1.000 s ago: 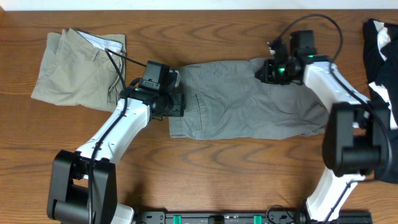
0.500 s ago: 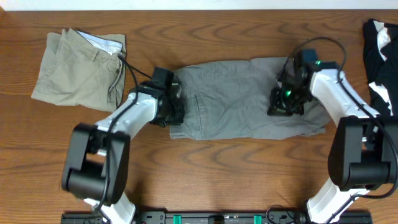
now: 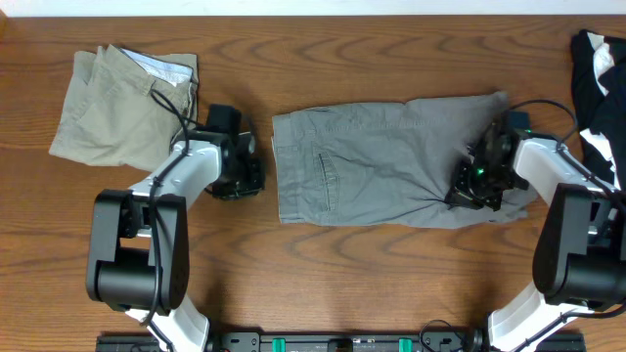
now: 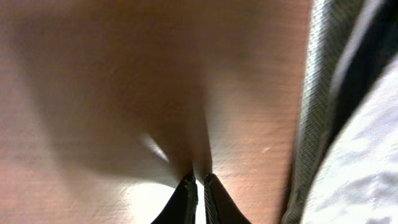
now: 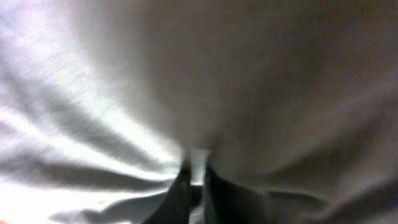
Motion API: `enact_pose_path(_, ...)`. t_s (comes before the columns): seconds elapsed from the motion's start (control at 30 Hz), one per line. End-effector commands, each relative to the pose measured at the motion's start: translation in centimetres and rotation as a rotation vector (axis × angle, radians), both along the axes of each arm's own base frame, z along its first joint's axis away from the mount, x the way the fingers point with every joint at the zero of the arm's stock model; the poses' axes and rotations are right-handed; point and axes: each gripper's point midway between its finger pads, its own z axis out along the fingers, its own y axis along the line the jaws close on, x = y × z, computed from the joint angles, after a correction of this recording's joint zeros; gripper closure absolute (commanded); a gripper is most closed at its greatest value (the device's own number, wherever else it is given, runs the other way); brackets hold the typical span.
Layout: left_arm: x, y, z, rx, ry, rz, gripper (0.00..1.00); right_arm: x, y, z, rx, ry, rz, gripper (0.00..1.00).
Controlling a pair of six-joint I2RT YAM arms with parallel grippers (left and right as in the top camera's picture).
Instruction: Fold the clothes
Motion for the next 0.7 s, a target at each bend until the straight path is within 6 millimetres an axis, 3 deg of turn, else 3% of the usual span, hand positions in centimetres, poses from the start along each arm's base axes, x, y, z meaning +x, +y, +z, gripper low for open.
enact_pose_path(0.0, -0.1, -1.1, 1.3, -0.095, 0.009, -0.014, 0.86, -0.9, 3.5, 0.3, 0.235, -0.067, 0.165, 0.87)
enact_pose_path(0.13, -0.7, -4.7, 4.5, -0.319, 0.008, -0.045, 0.66, -0.6, 4.5, 2.4, 0.299, -0.126, 0.183, 0.86)
enact_pose_path(0.23, -1.1, -5.3, 4.9, -0.34, 0.016, -0.059, 0.49, -0.5, 4.5, 3.3, 0.292, -0.149, 0.186, 0.82)
enact_pose_path(0.5, -2.3, -4.1, 2.7, -0.252, 0.065, -0.048, 0.46, 0.5, 4.0, 7.1, 0.238, -0.274, 0.169, 0.78)
enact_pose_path(0.67, -3.1, -4.1, 1.3, -0.237, 0.113, -0.05, 0.51, 0.6, 1.8, 7.9, 0.093, -0.269, 0.074, 0.75)
